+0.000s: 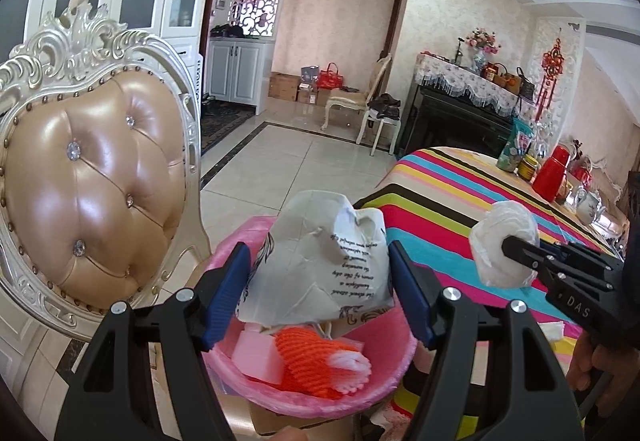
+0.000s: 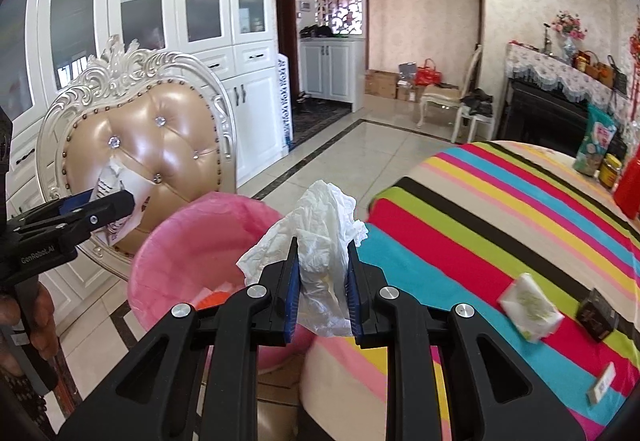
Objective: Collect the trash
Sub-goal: 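Carry the plastic bag and tissue over the pink bin with both tools, then open the left tool to drop the bag while the right tool drops the tissue into the bin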
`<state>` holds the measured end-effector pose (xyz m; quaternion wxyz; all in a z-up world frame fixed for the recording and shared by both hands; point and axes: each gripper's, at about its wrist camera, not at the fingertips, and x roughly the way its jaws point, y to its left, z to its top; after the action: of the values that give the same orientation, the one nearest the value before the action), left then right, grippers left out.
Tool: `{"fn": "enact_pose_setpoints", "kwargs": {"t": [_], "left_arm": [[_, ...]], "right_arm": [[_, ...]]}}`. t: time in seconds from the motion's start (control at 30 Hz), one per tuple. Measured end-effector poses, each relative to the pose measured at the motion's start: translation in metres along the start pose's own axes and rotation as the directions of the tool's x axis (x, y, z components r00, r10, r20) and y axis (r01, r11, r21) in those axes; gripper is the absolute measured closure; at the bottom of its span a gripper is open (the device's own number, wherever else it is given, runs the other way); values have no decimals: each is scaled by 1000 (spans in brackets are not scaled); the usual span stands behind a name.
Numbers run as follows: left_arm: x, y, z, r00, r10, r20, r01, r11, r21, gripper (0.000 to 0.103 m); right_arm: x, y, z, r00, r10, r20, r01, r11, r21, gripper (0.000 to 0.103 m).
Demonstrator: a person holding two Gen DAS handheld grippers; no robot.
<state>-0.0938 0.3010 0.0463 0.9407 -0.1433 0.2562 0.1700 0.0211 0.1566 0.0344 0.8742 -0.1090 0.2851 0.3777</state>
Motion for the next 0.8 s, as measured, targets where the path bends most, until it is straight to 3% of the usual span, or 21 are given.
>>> {"fn": "enact_pose_setpoints", "kwargs": {"t": [0.43, 0.8], "left_arm": [[22, 29, 3, 999, 21, -24, -22, 999, -38, 35], [36, 39, 4, 999, 31, -40, -33, 998, -52, 35]], "right_arm": [[52, 43, 4, 995, 73, -63, -76, 996, -42, 82], [76, 52, 5, 992, 91, -85, -96, 994, -50, 82]]}}
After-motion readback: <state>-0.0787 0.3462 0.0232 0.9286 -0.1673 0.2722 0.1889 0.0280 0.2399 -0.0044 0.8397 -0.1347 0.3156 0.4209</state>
